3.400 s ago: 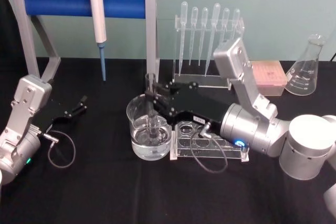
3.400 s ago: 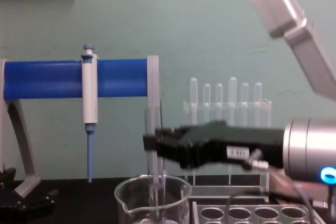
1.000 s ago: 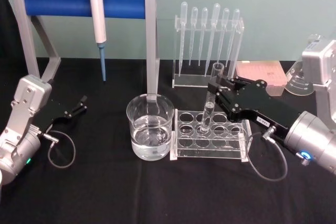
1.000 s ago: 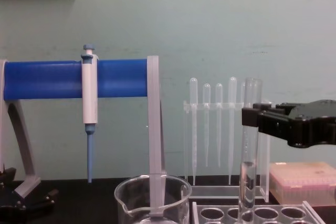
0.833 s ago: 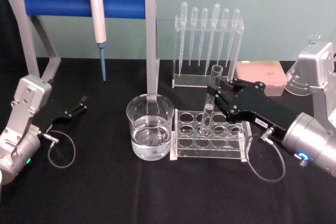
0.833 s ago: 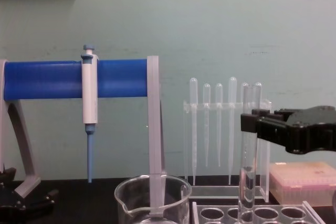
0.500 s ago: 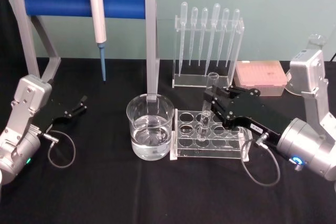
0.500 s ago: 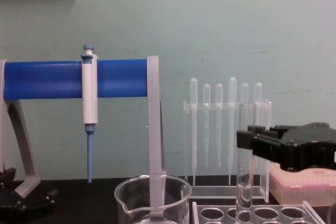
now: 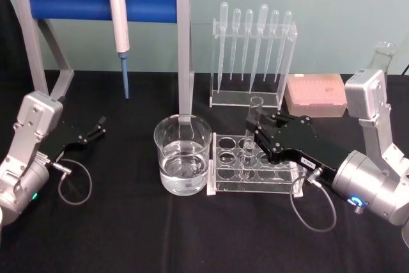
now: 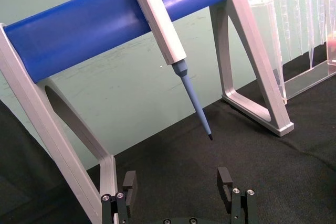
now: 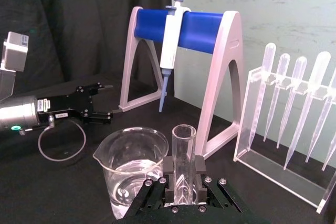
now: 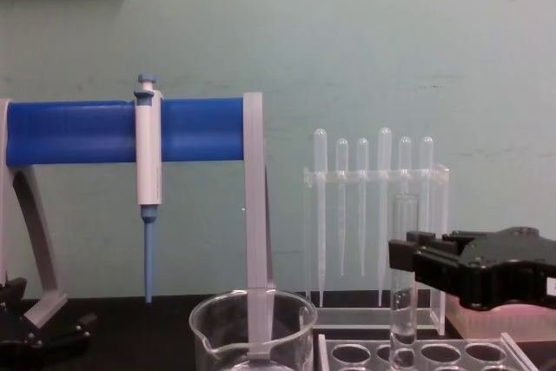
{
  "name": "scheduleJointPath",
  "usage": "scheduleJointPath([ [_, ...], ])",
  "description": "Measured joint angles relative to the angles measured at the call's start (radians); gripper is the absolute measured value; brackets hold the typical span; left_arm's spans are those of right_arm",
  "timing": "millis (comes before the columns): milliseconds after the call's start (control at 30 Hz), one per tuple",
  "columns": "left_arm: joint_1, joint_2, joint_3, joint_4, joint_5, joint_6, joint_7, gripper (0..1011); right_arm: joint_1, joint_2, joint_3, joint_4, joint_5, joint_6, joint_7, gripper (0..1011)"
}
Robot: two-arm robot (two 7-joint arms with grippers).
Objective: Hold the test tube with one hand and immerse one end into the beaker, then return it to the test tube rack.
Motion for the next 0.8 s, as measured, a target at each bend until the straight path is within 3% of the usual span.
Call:
scheduleJointPath([
  [800,0.0,0.0,0.0,0.0,0.0,0.0,0.0,1000,-0.011,-0.009,0.007,0.017,-0.002,-0.005,0.0,224],
])
